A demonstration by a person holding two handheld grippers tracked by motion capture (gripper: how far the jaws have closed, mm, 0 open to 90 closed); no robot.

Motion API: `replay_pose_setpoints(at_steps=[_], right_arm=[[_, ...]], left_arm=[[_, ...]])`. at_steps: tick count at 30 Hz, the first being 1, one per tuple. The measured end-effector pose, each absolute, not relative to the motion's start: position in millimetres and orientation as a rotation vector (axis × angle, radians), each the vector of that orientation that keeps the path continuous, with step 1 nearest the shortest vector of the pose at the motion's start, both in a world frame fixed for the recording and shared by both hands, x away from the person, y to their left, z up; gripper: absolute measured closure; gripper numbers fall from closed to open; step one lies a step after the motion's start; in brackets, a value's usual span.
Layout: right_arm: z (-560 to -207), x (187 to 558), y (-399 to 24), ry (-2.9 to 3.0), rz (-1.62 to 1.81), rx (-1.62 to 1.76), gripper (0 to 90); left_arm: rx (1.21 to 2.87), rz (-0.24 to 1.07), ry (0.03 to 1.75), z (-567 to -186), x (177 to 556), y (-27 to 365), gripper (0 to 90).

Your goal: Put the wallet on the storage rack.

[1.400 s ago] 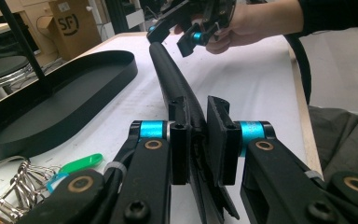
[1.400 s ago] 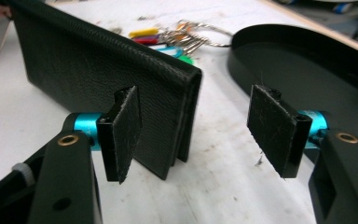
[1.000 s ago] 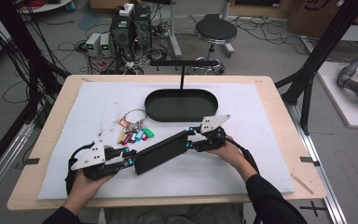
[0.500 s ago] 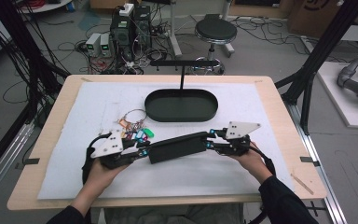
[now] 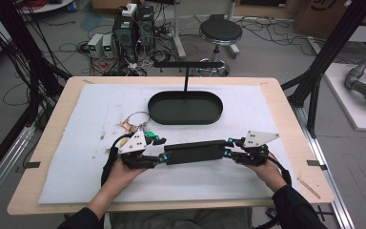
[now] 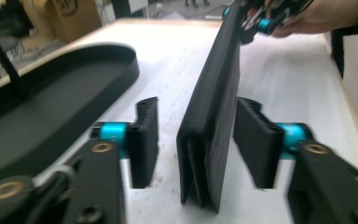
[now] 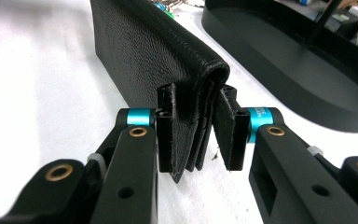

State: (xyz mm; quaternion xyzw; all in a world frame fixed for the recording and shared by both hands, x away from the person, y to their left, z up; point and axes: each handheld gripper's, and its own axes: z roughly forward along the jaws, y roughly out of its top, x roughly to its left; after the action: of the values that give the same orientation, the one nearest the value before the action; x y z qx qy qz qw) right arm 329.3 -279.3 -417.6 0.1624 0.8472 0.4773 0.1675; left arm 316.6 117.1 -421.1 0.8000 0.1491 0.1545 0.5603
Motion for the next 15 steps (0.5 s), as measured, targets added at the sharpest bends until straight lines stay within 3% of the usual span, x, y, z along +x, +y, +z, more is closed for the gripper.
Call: replay_pose_setpoints(at_steps=[2,7,8,13,15], right_arm=[[-417.9,329.7,-279.5,2.416,1.358,0.47,72.4],[-418.3,330.2,-279.2,2.424,1.368,0.462,72.1],[-418.6,330.4,-278.8,2.429,1.368,0.459,72.1],[-422.3,332.0,-275.3,2.453,1.342,0.44,70.0],[-422.3,331.9,-274.9,2.455,1.339,0.439,68.9]], left_arm=[[1.91,0.342,0.382,-426.1,319.6,115.6,39.4],[1.94,0.32,0.393,-432.9,325.7,109.4,39.8],[1.961,0.303,0.38,-434.3,327.4,109.2,41.9],[1.986,0.282,0.335,-435.5,328.1,110.8,71.1],[1.978,0.266,0.324,-435.3,328.4,112.5,72.8]])
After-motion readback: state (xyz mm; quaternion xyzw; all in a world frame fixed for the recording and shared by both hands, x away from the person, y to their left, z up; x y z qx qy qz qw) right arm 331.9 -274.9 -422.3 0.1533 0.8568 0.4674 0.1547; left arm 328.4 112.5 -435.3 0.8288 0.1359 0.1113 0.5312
